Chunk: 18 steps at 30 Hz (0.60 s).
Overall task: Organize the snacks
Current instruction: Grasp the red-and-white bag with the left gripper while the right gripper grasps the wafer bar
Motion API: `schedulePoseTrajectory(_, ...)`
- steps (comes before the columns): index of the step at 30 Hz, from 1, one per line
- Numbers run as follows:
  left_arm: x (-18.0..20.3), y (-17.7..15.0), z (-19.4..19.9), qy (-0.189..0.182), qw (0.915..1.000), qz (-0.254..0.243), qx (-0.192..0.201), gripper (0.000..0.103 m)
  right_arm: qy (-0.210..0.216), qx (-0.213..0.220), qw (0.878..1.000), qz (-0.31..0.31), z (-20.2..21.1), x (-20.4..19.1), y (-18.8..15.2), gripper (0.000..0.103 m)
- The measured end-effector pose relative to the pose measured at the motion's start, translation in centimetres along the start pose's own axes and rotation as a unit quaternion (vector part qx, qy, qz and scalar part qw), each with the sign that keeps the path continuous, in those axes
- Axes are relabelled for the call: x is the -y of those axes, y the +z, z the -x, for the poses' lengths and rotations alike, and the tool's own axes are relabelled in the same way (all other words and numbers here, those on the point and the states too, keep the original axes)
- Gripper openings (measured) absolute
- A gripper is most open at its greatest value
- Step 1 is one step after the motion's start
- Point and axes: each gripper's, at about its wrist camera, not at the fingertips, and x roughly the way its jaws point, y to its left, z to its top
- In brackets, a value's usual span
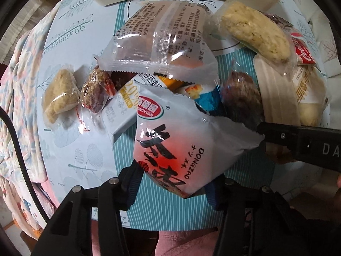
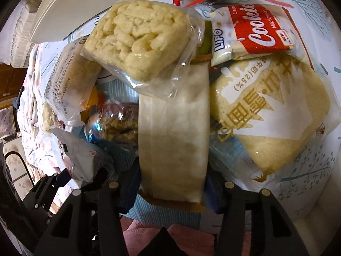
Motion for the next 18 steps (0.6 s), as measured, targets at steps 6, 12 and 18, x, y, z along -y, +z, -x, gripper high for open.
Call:
schedulePoseTrajectory(6,-0.1,-1.0,2.3,-0.024,0.9995,-0.001,0.018,0.048,0.024,-0.013,1.000,-0.002,2.2,3.5,-1.4,0.052)
schedulePoseTrajectory(12,-0.3,-1.6,5.6,-0.047,0.9980,-0.024,0.033,0.048,0.044,-0.003,0.999,0.004,4.7,4.4,-2.7,0.051)
schedulePoseTrajectory(18,-1.3,-1.1,9.8,-0.057,0.9945,-0.059,0.065,0.048,0.062,0.038,0.997,0.021,8.8,4.1,-3.9,0.049)
